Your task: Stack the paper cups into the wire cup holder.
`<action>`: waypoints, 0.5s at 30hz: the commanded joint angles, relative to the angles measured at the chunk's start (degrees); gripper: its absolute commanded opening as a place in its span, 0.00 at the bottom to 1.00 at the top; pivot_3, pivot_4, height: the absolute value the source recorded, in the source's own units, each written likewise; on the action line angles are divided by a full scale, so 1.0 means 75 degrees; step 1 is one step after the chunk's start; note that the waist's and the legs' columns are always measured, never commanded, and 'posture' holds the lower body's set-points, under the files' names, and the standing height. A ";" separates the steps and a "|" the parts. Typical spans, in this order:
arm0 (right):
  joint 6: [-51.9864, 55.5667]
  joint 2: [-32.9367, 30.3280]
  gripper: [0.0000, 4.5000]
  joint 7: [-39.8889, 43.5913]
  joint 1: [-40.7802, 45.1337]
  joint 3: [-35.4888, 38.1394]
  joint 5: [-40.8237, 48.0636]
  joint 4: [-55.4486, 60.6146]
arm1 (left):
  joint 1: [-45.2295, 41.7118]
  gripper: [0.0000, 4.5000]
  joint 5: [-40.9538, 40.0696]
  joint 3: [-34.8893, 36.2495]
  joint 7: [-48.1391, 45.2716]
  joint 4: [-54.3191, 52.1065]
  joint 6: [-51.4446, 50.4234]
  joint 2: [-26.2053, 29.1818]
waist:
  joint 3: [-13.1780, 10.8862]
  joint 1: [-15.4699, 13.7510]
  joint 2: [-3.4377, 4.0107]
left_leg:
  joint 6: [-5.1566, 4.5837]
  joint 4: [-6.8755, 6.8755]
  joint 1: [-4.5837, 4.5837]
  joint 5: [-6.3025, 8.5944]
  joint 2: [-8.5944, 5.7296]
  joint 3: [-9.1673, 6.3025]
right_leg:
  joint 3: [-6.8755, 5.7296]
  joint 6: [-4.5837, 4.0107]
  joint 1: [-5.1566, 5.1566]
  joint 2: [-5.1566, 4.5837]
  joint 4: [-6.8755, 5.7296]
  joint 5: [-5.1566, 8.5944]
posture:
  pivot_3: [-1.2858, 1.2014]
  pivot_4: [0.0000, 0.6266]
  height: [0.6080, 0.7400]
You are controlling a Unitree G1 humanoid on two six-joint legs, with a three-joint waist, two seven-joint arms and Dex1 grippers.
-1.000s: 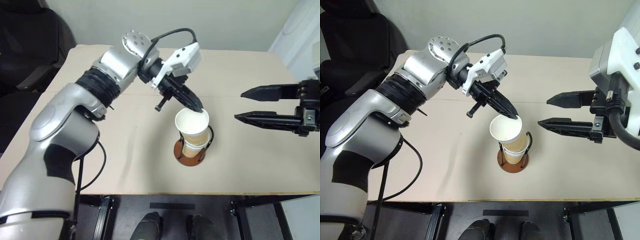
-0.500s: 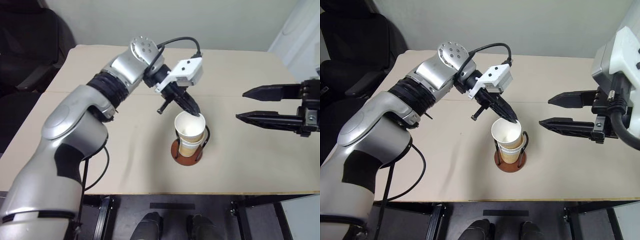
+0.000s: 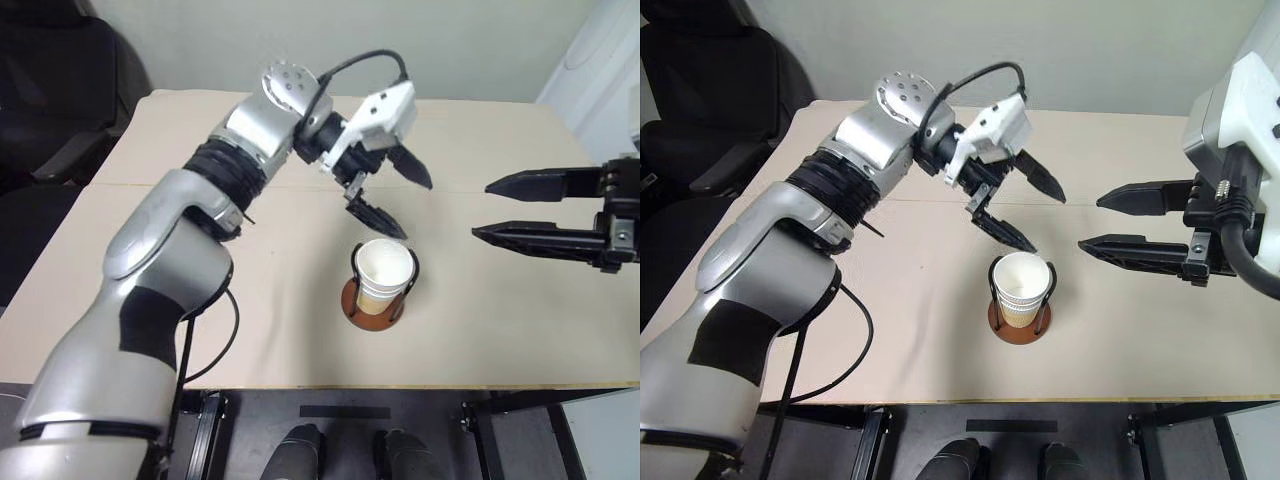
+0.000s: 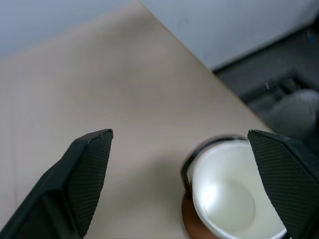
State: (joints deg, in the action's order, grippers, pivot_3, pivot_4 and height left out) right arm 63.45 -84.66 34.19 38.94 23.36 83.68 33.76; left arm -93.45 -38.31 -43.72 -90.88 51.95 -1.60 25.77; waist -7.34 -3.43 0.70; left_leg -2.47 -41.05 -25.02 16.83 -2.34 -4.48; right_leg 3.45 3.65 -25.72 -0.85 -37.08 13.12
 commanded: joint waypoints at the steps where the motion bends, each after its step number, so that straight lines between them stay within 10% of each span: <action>1: -0.0314 0.0024 0.53 0.0101 0.0073 -0.0105 -0.0341 -0.0229 | 0.0007 0.99 -0.0143 0.1072 -0.0217 0.0115 -0.0654 0.0426 | 0.0001 0.0006 0.0001 | 0.0000 0.0002 0.0001 0.0000 -0.0001 0.0003 | -0.0002 0.0000 -0.0001 0.0003 -0.0001 0.0000 | 0.52 0.24 1.00; 15: -0.1171 0.1308 0.53 0.1402 -0.0277 -0.1368 -0.2624 -0.1578 | 0.2949 0.99 0.0249 0.4677 0.1305 -0.2582 -0.3572 0.2894 | 0.0016 0.0072 -0.0011 | -0.0002 -0.0017 0.0014 -0.0002 -0.0003 0.0009 | -0.0013 0.0004 -0.0005 0.0015 -0.0006 -0.0007 | 0.52 0.24 1.00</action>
State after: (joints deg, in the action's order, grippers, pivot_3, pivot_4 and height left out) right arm 56.42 -74.95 43.20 36.01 12.47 66.08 23.51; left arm -71.59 -35.73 -13.15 -84.11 36.37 -26.00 46.23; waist -7.22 -2.89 0.62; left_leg -2.50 -41.16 -24.89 16.81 -2.30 -4.47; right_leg 3.39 3.67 -25.76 -0.84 -37.08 13.05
